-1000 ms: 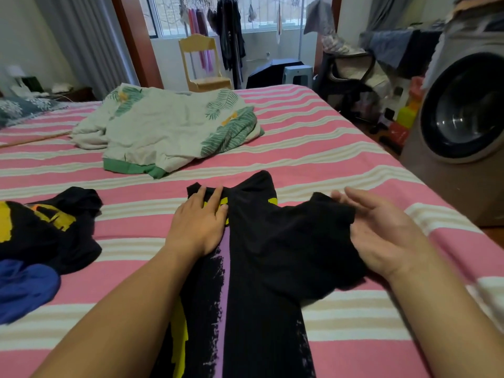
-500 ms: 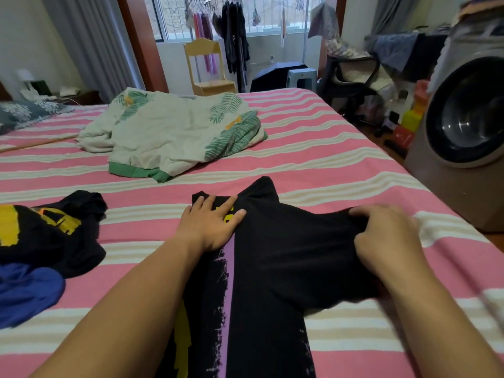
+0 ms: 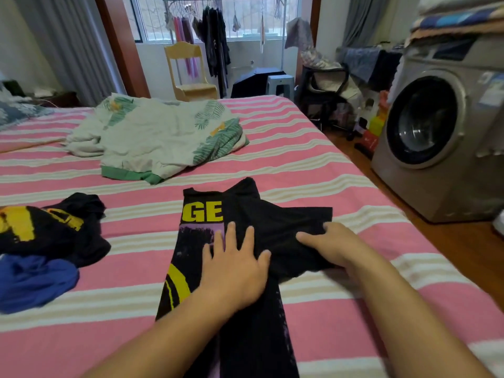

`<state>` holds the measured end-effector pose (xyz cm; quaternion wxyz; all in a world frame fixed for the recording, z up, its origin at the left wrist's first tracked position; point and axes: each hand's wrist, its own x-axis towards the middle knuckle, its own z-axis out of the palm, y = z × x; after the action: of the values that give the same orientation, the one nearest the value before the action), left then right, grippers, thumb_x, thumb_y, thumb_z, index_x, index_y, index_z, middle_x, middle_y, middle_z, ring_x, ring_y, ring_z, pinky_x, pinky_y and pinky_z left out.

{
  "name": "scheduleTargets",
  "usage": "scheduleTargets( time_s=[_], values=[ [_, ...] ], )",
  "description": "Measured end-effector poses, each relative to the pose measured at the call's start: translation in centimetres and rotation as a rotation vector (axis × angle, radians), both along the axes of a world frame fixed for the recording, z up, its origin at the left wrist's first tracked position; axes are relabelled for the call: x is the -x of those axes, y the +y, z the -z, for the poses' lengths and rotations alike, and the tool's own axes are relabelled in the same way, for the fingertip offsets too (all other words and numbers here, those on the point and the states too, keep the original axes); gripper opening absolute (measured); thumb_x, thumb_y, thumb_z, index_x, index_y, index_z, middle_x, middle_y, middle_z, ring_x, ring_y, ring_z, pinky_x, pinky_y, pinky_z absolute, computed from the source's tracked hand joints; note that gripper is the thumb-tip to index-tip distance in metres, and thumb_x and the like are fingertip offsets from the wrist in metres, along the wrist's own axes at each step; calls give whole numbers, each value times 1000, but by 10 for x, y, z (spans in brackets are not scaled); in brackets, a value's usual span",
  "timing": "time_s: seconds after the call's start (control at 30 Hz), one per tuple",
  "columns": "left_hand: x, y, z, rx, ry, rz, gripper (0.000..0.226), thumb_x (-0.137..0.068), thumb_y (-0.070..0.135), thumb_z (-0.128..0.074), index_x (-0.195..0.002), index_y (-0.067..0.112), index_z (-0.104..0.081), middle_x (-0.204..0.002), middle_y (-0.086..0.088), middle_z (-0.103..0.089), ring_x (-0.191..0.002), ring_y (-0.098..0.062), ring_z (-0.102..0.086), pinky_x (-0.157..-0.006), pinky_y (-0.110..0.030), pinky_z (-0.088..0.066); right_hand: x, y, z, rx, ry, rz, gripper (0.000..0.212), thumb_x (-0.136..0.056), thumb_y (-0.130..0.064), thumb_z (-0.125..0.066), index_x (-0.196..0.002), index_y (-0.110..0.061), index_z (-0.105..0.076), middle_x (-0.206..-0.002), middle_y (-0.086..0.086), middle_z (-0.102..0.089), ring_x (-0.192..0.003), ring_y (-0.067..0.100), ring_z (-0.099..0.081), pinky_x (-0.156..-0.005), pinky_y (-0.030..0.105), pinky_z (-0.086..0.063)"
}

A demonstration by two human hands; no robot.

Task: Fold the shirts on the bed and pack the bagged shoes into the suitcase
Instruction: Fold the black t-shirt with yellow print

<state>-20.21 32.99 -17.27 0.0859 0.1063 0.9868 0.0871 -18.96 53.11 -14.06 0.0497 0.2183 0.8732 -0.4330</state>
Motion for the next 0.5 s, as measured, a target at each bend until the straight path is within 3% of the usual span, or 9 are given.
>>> scheduleTargets(
  time_s=[0.1, 0.2, 0.27, 0.33, 0.4, 0.43, 0.5],
  values=[
    [-26, -2, 14, 53, -35, 48, 68, -98, 70, -5, -157, 42, 16, -167, -5, 22, -153, -29, 24, -123, -54, 15, -5, -22, 9, 37, 226, 88, 26, -91, -30, -67, -110, -15, -59, -107, 2, -68, -94, 21, -65, -86, 44, -56],
    [-6, -10, -8, -101, -215, 80, 70, -97, 75, -15, -159, 47, -1, -169, -5, 13, -155, -31, 17, -123, -50, 11, -6, -28, 7, 123, 220, 120, 31, -91, -14, -63, -120, -16, -52, -109, 7, -66, -94, 26, -66, -82, 47, -59],
    [-1, -23, -29, -490, -275, 7, 59, -102, 63, -35, -157, 41, -30, -169, -3, -17, -155, -26, -14, -124, -42, -11, 0, -27, -4, 258, 180, 149, 46, -84, 1, -56, -127, -16, -50, -110, 14, -66, -88, 29, -67, -73, 46, -61],
    [-3, -43, -46, -1099, -307, -229, 39, -104, 44, -49, -140, 30, -56, -145, 1, -55, -131, -17, -51, -110, -32, -35, 7, -34, -24, 174, 204, 80, 60, -81, 6, -53, -136, -16, -48, -121, 16, -63, -93, 30, -64, -73, 39, -56],
    [6, -66, -51, -1596, -464, -474, 37, -103, 42, -51, -131, 21, -60, -130, -8, -61, -122, -27, -59, -105, -39, -45, 13, -56, -49, 74, 272, -133, 71, -85, 4, -60, -149, -21, -40, -137, 9, -55, -110, 28, -60, -82, 32, -50],
    [12, -76, -47, -1743, -549, -551, 44, -101, 47, -50, -134, 18, -58, -133, -15, -58, -124, -36, -58, -105, -46, -46, 14, -70, -60, 99, 262, -281, 72, -89, -3, -64, -152, -25, -36, -141, 5, -52, -110, 25, -61, -78, 31, -51],
    [20, -91, -37, -1856, -645, -597, 55, -99, 57, -45, -138, 19, -54, -133, -23, -60, -120, -43, -61, -102, -53, -49, 15, -94, -72, 176, 146, -562, 64, -97, -25, -65, -152, -31, -35, -140, -4, -50, -93, 22, -67, -62, 30, -54]
  ],
)
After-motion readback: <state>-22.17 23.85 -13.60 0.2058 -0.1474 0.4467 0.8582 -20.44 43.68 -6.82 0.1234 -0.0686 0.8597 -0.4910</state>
